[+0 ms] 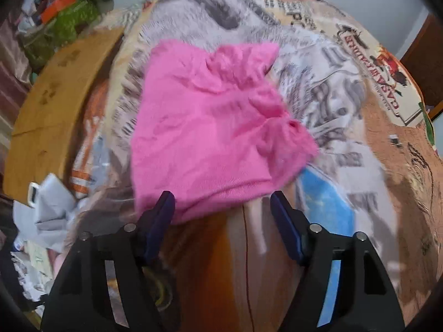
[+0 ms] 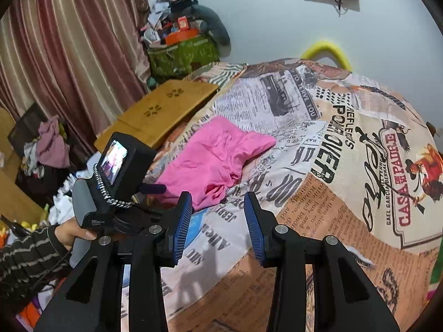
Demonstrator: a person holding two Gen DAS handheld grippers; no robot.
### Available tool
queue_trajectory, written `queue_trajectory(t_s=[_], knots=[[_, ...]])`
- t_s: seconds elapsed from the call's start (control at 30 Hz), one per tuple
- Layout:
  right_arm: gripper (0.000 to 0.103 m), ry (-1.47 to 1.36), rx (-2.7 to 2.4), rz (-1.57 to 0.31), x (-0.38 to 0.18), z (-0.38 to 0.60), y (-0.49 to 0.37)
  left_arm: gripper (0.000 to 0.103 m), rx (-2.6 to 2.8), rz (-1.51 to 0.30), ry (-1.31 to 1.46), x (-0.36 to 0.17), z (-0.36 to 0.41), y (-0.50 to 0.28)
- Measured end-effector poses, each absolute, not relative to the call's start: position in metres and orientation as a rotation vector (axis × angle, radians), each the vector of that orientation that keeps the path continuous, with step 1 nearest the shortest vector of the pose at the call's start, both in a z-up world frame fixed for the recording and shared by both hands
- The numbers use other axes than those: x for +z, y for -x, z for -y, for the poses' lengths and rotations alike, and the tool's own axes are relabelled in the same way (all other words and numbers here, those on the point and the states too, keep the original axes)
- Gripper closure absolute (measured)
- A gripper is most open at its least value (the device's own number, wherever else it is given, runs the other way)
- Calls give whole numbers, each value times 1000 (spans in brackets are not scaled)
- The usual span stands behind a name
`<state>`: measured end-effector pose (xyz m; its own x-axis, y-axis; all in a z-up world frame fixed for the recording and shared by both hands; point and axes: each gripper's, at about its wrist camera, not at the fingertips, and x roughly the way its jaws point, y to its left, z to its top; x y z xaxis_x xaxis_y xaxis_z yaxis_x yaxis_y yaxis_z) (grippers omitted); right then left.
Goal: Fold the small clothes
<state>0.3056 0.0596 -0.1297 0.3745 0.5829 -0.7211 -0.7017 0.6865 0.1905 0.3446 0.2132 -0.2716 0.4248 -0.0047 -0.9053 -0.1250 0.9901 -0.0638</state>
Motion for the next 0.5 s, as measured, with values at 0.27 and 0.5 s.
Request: queue_trajectory(t_s=[0.27, 0.5], knots=[[65, 33, 835, -708, -73, -28, -267, 32, 117, -804, 164, -137, -211, -271], [65, -1, 827, -504, -11, -4, -208, 32, 135, -471, 84, -20, -177, -175]])
